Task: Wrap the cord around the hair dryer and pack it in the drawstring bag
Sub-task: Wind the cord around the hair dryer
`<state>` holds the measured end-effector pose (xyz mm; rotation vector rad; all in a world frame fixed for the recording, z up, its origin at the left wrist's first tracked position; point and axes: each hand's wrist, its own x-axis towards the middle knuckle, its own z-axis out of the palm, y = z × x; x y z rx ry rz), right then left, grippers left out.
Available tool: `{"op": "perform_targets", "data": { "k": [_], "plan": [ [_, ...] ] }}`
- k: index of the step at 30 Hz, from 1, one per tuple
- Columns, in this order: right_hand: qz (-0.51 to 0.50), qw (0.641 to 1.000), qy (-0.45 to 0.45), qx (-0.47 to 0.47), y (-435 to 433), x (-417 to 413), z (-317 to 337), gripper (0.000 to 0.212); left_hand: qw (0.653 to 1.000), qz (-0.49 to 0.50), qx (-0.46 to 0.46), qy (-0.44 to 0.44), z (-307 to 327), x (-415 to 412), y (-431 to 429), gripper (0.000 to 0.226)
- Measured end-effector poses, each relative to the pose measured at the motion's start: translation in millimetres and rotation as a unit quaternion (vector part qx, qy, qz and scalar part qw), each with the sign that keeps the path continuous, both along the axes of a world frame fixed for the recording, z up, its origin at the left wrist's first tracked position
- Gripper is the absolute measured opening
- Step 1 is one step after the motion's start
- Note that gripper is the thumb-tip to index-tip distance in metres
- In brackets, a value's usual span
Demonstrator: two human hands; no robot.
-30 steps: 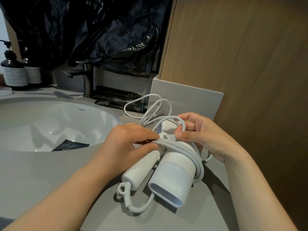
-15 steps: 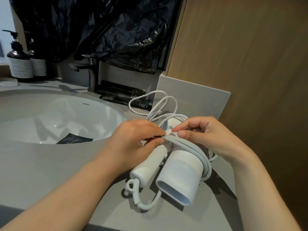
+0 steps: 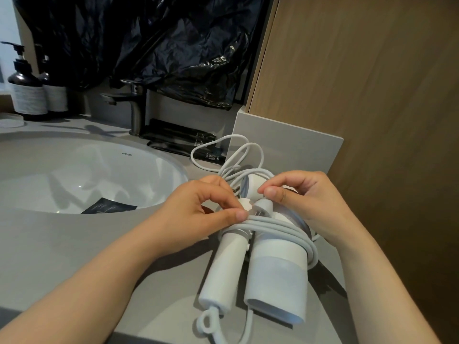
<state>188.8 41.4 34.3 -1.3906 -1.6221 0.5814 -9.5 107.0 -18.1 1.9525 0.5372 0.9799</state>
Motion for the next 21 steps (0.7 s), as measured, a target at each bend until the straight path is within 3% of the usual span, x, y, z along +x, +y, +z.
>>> {"op": "perform_targets", "data": {
  "k": [6, 12, 21],
  "plan": [
    [-0.01, 1.0, 0.021, 0.002, -1.6, -2.0, -0.1, 0.014, 0.999, -0.007, 0.004, 0.044, -5.6, 6.5, 1.8, 0.02],
    [0.005, 0.995, 0.093, -0.04, -5.2, -7.9, 4.1, 0.025, 0.996, 0.057, 0.059, -0.038, -4.1, 14.0, 3.7, 0.024],
    [-0.085, 0.983, 0.159, 0.029, 1.7, -24.2, -4.0, 0.024, 0.995, 0.058, 0.065, -0.041, -7.1, 10.6, 4.6, 0.023]
  ]
}}
